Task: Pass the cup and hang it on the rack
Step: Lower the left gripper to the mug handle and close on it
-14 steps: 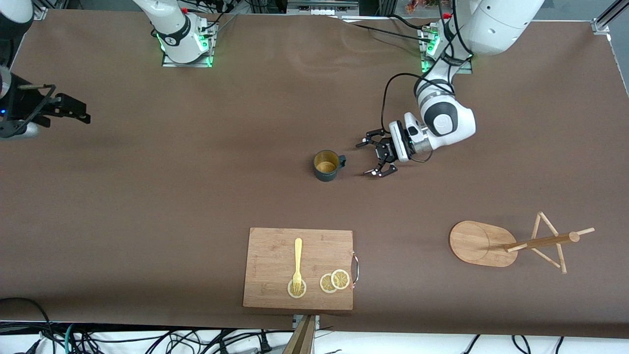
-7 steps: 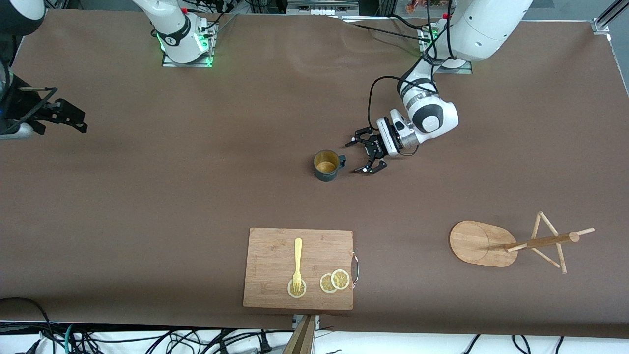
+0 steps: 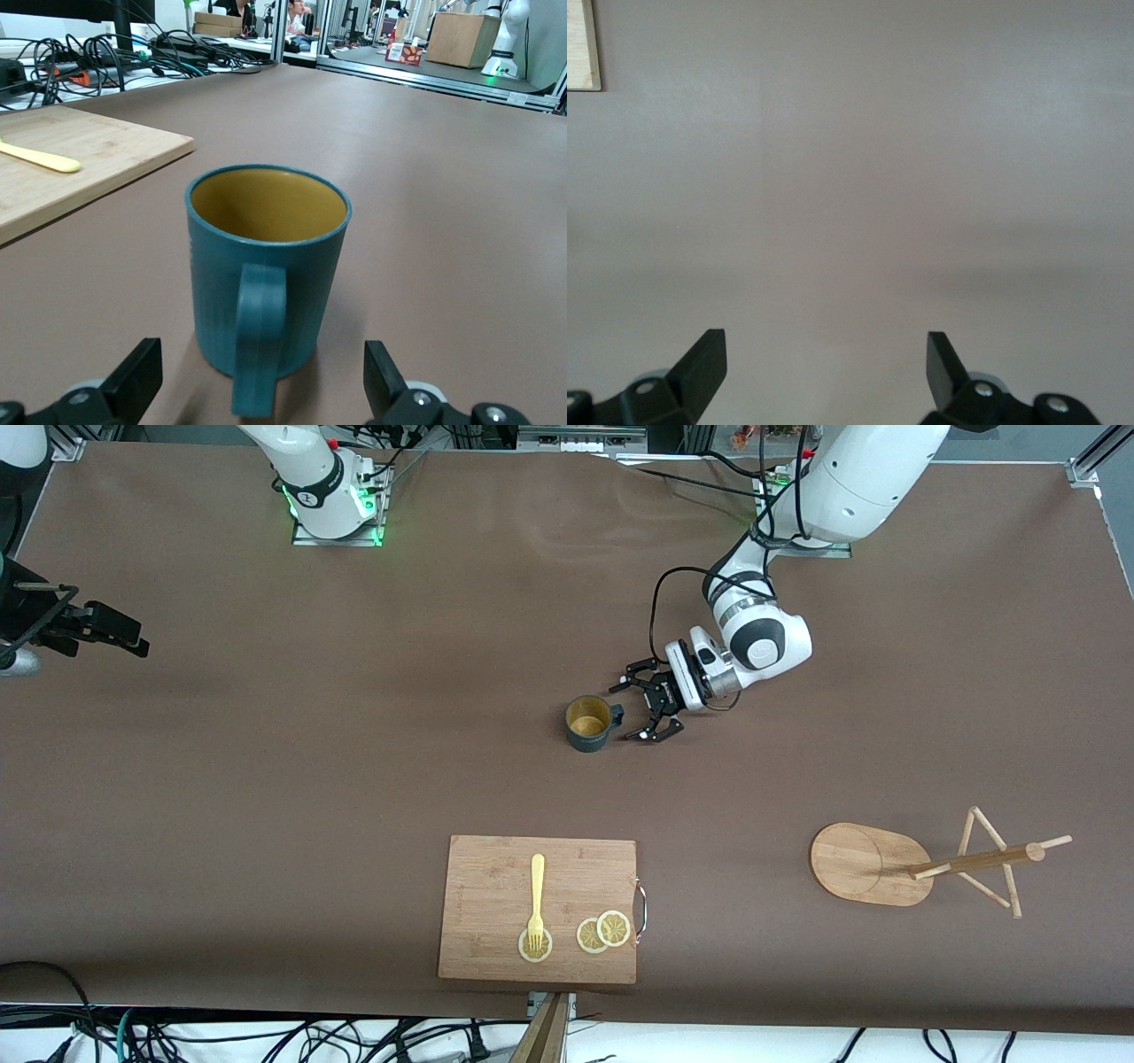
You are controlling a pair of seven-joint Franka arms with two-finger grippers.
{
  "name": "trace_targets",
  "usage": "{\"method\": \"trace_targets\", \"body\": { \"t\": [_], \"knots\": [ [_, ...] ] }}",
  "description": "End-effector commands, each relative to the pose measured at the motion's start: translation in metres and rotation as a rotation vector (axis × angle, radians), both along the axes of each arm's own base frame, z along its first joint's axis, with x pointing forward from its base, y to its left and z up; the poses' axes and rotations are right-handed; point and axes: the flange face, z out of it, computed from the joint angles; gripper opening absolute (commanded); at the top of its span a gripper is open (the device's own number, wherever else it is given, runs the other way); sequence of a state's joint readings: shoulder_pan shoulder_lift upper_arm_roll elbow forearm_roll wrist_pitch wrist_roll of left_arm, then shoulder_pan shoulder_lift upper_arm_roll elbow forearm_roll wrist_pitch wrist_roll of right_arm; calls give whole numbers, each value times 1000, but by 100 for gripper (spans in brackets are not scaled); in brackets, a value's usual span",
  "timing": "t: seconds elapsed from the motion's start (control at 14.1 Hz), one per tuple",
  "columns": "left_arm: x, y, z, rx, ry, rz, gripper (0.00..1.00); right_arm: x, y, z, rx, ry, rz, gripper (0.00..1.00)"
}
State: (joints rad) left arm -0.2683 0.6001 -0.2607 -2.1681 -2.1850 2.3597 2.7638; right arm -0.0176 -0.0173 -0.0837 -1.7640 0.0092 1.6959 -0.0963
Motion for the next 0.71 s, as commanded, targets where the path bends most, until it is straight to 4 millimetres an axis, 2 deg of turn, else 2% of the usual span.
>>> {"method": "trace_targets", "body": {
  "t": [0.0,0.35,0.57,0.64],
  "knots": [
    [1,-4,-8,43,-146,-24,100,2,0,6,15,8,-14,100],
    [-8,-11,-12,43,-135,-14,99,1,4,7,17,12,-5,100],
    [-6,-12,-12,47,-148,-24,60,2,11,7,17,12,6,100],
    [-5,-11,-12,44,-148,-21,39,2,11,7,17,12,6,100]
  ]
}}
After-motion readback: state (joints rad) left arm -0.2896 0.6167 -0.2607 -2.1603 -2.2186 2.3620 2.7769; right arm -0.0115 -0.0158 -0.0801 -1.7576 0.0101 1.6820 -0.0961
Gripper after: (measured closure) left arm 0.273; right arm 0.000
